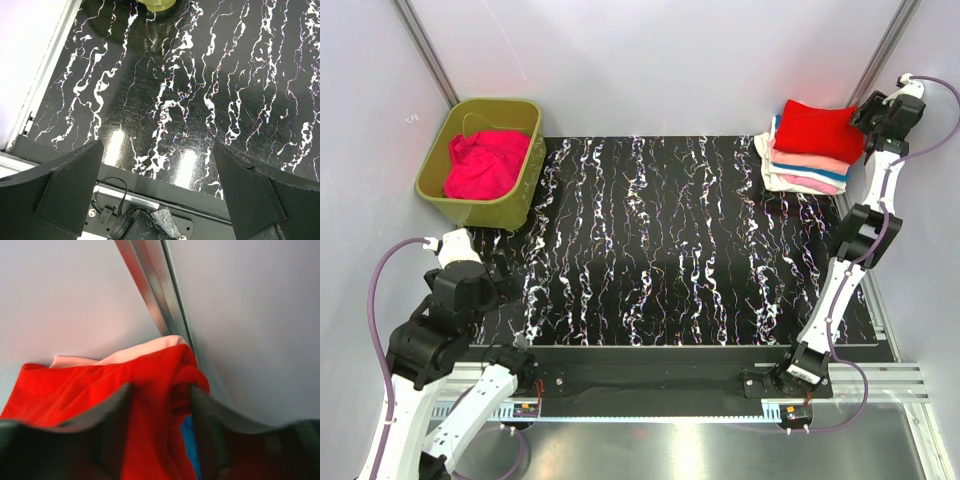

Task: Fold and stack the t-shirts
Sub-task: Neatly place the folded tshirt to the corner

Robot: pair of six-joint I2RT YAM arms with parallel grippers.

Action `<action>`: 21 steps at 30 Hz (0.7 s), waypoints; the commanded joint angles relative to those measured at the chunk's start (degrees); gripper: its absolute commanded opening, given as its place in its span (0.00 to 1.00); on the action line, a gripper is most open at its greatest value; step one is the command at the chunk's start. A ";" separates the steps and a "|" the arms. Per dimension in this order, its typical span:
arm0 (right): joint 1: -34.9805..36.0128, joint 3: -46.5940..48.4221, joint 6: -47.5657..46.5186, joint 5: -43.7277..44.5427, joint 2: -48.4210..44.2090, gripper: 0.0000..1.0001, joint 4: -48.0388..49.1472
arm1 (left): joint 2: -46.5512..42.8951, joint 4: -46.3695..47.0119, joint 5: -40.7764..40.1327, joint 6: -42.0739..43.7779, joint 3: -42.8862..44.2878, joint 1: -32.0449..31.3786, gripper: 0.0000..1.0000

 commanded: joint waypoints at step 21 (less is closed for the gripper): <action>-5.47 -4.81 11.84 1.46 -24.52 0.92 -9.56 | -1.05 2.69 0.61 0.99 -0.07 0.29 0.99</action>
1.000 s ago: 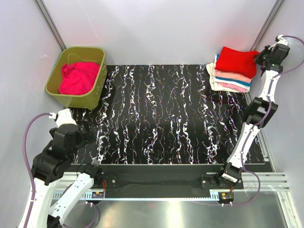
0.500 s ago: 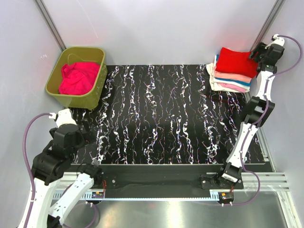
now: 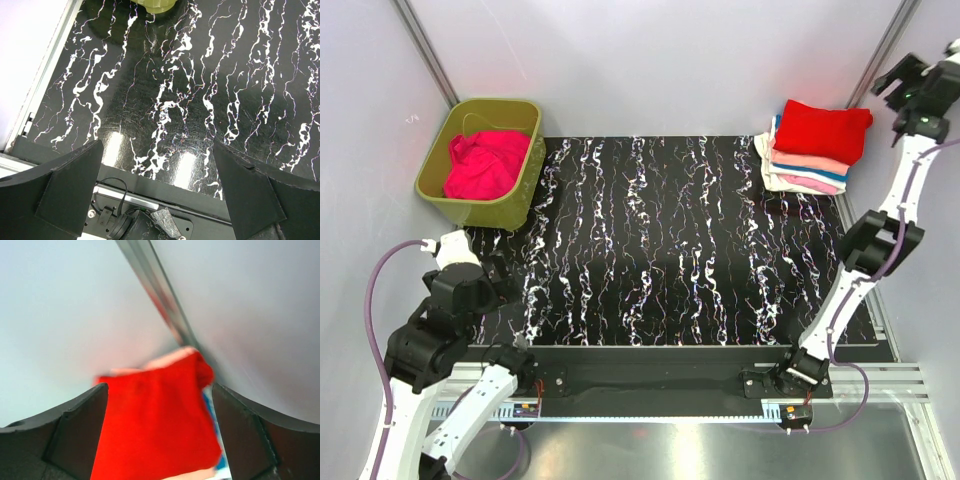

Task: Fold and stack the t-shirts
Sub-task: Neatly place the folded tshirt to the corner

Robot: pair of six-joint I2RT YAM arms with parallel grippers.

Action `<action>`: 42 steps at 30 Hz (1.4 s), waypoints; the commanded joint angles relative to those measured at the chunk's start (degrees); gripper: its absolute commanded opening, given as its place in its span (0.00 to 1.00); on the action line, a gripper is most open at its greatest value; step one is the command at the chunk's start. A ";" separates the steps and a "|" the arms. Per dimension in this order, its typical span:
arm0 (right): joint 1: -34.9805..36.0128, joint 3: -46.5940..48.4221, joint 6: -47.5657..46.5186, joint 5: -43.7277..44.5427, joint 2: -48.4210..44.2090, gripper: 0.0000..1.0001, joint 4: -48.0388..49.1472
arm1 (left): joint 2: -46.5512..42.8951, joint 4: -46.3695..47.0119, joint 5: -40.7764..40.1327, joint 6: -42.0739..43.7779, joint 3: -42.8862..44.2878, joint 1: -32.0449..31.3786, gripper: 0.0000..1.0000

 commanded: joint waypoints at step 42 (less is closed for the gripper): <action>0.60 -13.59 30.72 -32.54 -11.35 0.76 11.93 | -0.59 2.60 0.59 0.79 0.02 0.47 0.99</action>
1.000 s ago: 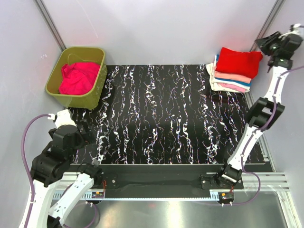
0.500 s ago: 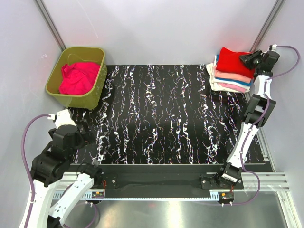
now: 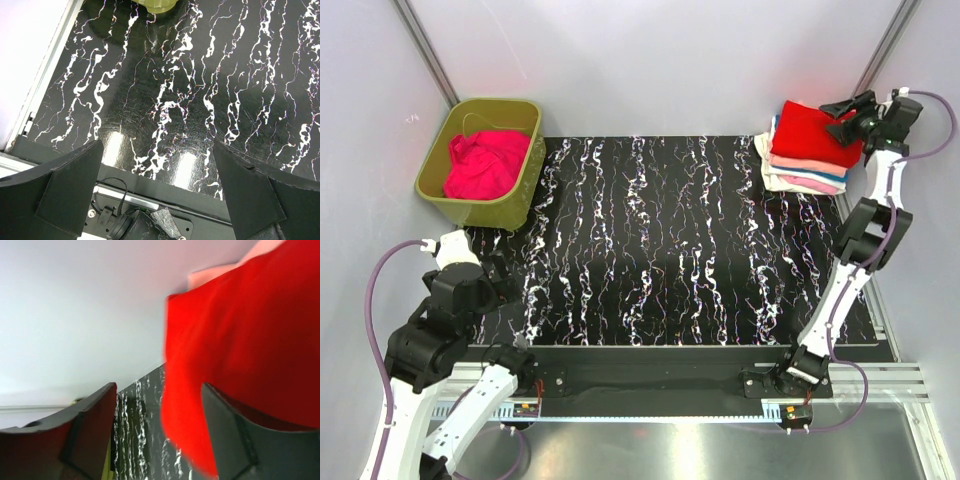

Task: Fold and stack the t-shirts
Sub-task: Neatly place the folded tshirt to the corner, then reset both grippers

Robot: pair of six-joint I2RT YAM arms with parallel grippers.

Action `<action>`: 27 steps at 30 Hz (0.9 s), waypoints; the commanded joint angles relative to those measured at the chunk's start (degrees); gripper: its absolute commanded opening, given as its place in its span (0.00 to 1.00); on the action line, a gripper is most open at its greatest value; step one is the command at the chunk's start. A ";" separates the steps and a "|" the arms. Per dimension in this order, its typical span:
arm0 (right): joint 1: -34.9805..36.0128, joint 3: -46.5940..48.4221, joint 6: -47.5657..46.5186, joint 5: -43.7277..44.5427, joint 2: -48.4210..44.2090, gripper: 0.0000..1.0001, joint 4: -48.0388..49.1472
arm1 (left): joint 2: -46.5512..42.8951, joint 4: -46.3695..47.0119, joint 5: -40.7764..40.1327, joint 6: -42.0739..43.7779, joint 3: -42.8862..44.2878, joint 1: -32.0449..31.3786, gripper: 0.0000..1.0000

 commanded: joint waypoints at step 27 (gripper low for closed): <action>43.36 -107.63 -1.61 13.31 -66.10 0.99 29.95 | -2.46 3.64 3.37 2.55 -0.59 0.23 0.99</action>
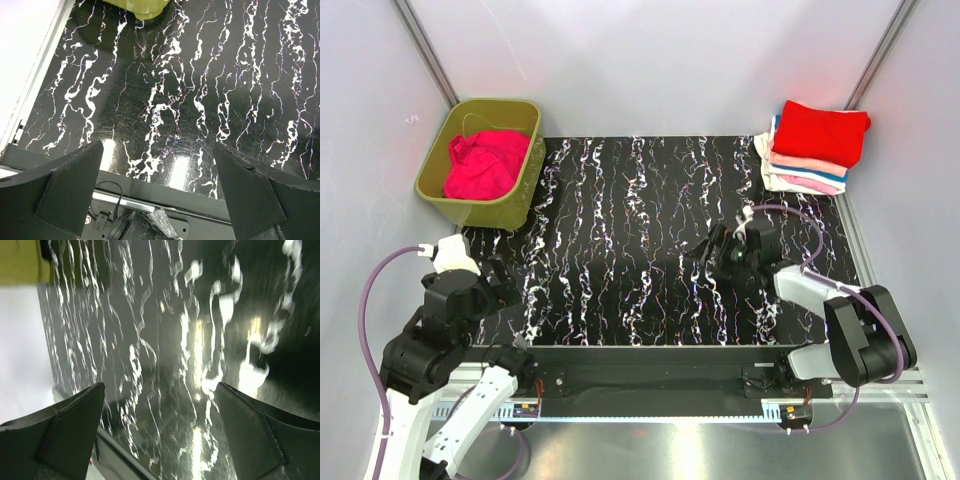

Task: Fold and stack the t-shirts
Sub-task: Reset both grippers

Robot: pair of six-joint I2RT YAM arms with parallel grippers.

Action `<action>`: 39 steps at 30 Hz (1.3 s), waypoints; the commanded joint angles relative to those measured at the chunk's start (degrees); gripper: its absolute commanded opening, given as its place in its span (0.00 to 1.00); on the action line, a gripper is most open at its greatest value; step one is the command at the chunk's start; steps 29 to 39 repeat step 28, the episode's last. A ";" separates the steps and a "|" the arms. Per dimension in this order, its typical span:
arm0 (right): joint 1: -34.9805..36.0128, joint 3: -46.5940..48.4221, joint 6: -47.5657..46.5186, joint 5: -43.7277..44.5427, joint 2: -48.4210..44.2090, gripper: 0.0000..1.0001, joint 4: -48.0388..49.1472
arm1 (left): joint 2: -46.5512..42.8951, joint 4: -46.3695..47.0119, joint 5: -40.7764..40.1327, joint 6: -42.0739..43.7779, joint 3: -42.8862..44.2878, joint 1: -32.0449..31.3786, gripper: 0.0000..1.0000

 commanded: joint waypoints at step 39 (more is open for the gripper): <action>0.85 -1.95 0.23 -2.80 0.48 1.00 9.70 | -0.93 3.18 2.97 2.14 -0.71 0.21 0.99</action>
